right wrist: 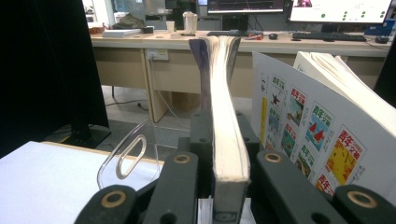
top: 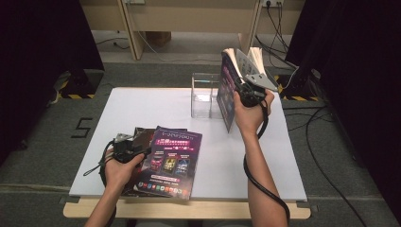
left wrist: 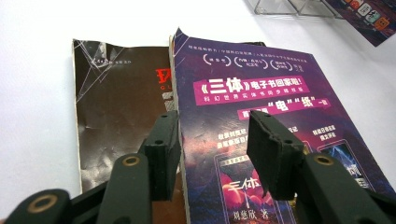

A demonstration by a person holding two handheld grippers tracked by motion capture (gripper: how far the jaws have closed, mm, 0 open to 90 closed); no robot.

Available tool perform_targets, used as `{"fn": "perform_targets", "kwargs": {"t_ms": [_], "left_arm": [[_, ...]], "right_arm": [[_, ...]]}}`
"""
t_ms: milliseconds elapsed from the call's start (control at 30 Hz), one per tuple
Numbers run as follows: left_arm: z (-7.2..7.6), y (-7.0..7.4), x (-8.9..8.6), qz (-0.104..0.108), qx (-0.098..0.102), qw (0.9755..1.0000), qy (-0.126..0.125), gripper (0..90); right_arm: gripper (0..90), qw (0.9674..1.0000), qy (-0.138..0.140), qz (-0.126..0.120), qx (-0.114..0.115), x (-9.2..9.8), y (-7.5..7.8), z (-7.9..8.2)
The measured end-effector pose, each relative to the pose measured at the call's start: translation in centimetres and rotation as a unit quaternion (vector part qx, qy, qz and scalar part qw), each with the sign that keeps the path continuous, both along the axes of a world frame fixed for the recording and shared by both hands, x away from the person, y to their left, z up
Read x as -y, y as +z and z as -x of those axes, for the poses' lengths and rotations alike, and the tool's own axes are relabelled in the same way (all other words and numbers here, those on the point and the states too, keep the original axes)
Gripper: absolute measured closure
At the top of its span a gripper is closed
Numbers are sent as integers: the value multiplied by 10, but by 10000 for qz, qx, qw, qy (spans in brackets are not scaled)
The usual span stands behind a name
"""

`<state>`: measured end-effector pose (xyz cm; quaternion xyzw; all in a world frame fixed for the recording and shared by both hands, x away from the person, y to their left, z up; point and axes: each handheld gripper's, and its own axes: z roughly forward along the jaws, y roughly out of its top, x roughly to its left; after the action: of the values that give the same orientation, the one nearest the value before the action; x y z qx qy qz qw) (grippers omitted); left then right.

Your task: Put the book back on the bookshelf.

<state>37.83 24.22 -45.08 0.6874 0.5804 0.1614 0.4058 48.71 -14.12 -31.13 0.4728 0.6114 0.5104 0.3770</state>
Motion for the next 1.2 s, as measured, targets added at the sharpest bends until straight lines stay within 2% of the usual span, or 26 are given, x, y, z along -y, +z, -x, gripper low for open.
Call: {"fn": "perform_targets", "kwargs": {"t_ms": [1200], "left_arm": [[0,-1,0,16,-12,10000,9,533]], "right_arm": [[830,9998,-163,-32,56,-8,0,-26]]}}
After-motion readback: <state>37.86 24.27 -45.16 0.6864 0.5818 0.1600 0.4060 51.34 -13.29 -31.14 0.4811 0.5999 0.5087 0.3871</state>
